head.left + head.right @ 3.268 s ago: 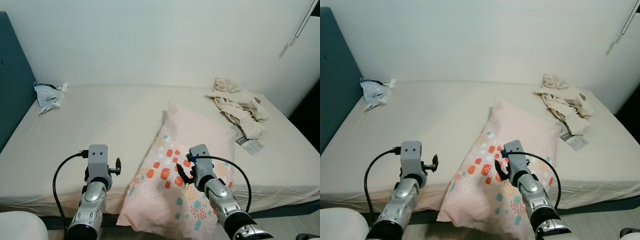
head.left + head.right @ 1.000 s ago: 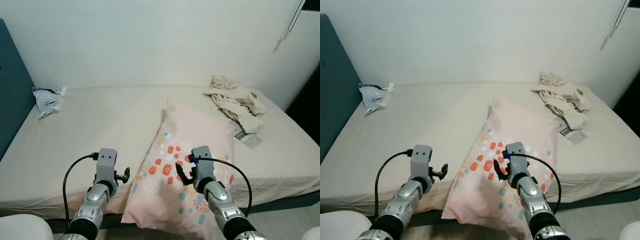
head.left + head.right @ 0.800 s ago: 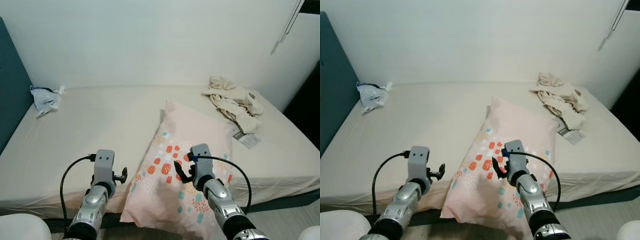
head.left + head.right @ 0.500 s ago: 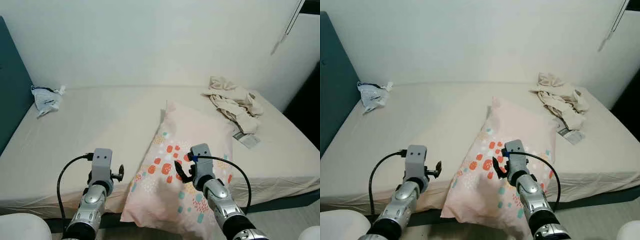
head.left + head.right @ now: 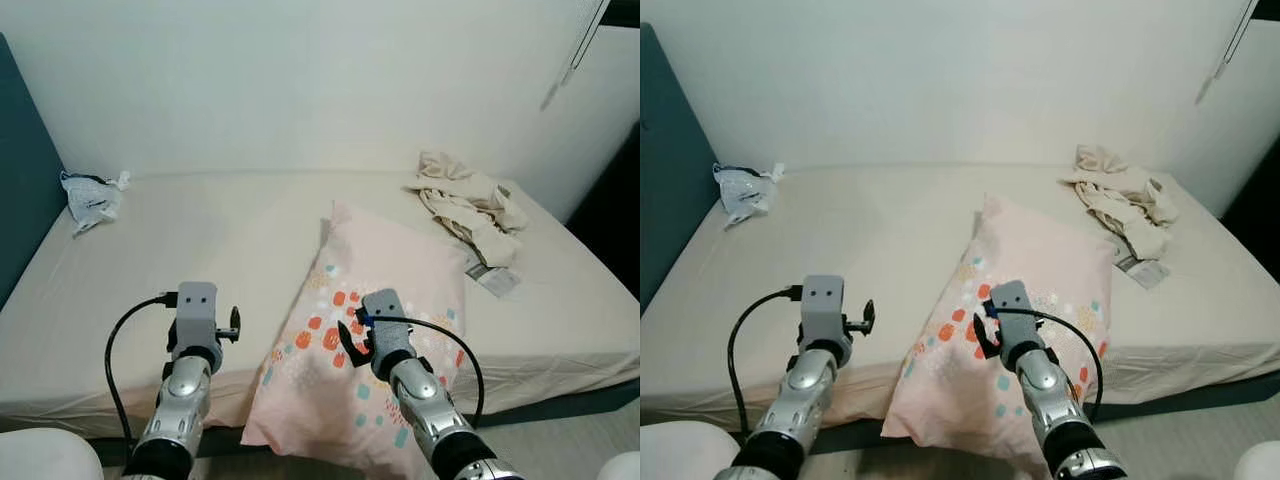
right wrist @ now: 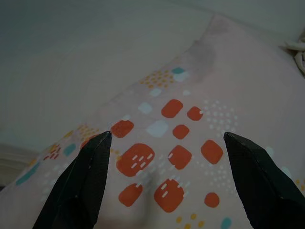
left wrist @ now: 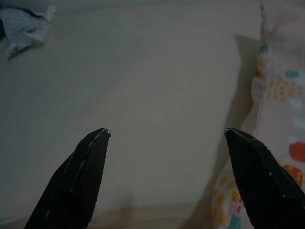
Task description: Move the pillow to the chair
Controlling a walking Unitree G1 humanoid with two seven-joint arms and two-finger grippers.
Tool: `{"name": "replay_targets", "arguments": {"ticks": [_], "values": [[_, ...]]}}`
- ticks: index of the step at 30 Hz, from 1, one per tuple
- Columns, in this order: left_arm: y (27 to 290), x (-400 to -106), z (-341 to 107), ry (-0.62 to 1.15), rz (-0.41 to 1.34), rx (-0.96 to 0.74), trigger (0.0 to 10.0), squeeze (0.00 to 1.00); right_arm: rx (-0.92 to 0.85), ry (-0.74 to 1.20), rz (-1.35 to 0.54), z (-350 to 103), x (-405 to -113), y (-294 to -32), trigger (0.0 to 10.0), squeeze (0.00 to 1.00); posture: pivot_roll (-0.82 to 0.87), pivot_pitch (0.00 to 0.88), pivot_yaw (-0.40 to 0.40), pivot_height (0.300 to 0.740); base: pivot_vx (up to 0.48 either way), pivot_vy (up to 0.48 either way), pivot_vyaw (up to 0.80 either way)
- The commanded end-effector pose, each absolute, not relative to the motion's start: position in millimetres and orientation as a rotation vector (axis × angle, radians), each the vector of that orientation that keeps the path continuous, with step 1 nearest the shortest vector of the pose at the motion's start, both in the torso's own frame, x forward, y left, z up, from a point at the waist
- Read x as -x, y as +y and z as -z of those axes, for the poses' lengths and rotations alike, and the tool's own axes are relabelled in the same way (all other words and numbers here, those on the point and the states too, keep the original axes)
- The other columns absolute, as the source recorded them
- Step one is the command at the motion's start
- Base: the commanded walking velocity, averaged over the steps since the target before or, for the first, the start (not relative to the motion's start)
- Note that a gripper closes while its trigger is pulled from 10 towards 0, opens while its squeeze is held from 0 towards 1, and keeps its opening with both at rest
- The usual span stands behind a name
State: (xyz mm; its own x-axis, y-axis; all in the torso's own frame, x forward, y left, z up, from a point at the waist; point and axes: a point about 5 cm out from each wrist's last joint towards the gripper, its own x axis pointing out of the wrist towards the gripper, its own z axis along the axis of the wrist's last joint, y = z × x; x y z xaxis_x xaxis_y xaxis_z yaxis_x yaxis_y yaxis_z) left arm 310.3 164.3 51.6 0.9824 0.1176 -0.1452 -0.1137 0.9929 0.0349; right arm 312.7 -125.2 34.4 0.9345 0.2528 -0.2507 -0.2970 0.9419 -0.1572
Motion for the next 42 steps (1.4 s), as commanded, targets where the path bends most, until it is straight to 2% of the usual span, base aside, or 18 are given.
{"name": "replay_targets", "arguments": {"ticks": [1,13,17,30,42], "values": [[159.9,-306.5,-46.1,0.169,-0.108,-0.031,10.0,0.00,0.186,0.249,-0.289,-29.4,-309.2,-124.1,10.0,0.00,-0.04,0.021,-0.085,0.689,0.000,0.000,0.00],[154.8,-305.4,-44.2,0.182,-0.088,-0.031,10.0,0.00,0.196,0.241,-0.288,-30.0,-309.5,-124.7,10.0,0.00,-0.03,0.026,-0.067,0.689,0.000,0.000,0.00],[157.4,-302.3,-38.0,0.214,-0.073,-0.034,10.0,0.00,0.183,0.243,-0.271,-27.4,-306.6,-122.0,10.0,0.00,-0.05,0.002,-0.048,0.689,0.000,0.000,0.00],[162.2,-296.3,-34.3,0.216,-0.070,-0.055,10.0,0.00,0.155,0.259,-0.307,-21.9,-300.8,-112.7,10.0,0.00,-0.02,0.000,-0.063,0.689,0.000,0.000,0.00],[163.8,-288.2,-28.2,0.239,-0.123,-0.010,10.0,0.00,0.164,0.280,-0.313,-18.1,-297.6,-117.0,10.0,0.00,-0.04,0.016,-0.096,0.689,0.000,0.000,0.00]]}}
